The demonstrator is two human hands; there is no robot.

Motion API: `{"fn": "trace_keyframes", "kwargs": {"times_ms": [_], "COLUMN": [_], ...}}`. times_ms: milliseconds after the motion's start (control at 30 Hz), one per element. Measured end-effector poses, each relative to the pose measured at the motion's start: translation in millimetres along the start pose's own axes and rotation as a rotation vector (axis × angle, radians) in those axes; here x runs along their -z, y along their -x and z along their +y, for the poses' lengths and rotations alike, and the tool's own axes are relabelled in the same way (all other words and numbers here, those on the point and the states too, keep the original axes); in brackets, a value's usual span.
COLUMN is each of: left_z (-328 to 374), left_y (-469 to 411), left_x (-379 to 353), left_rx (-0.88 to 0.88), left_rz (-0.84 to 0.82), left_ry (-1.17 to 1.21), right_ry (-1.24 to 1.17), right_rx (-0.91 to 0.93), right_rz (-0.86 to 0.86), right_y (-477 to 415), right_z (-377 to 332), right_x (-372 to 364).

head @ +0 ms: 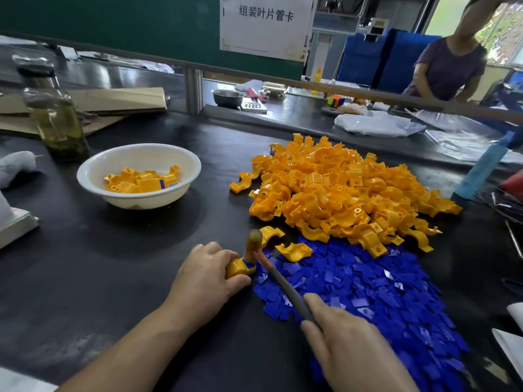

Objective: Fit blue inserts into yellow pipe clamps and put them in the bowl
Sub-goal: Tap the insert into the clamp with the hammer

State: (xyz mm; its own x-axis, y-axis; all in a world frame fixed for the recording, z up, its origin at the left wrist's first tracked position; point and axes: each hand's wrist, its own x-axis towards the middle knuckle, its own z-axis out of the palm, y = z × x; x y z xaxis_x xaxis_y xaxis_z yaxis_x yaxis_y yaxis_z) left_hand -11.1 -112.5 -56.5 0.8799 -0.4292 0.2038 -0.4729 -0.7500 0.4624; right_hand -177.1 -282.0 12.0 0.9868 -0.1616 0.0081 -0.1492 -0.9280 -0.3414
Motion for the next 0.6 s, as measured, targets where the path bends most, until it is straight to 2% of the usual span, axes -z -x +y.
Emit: {"fn": "trace_keyframes", "kwargs": {"times_ms": [100,267,467,600], "left_z": [0.0,1.2,2.4,4.5], "left_y": [0.7,1.2,6.5,10.4], "left_x": [1.0,0.8,2.2,0.0], "left_rx": [0.004,0.005,-0.025,-0.176], "left_rz": [-0.009,0.001,0.026,0.084], "left_ry": [0.004,0.005,-0.049,-0.23], "right_ry": [-0.035,-0.092,-0.095,0.006], "right_rx": [0.023,0.044,-0.106,-0.213], "right_rz": [-0.009,0.15,0.248,0.317], "right_y": [-8.5,-1.7,14.1,33.3], "right_z": [3.9,-1.4,8.2,38.4], "right_x": [9.6,8.6,12.2,21.3]}}
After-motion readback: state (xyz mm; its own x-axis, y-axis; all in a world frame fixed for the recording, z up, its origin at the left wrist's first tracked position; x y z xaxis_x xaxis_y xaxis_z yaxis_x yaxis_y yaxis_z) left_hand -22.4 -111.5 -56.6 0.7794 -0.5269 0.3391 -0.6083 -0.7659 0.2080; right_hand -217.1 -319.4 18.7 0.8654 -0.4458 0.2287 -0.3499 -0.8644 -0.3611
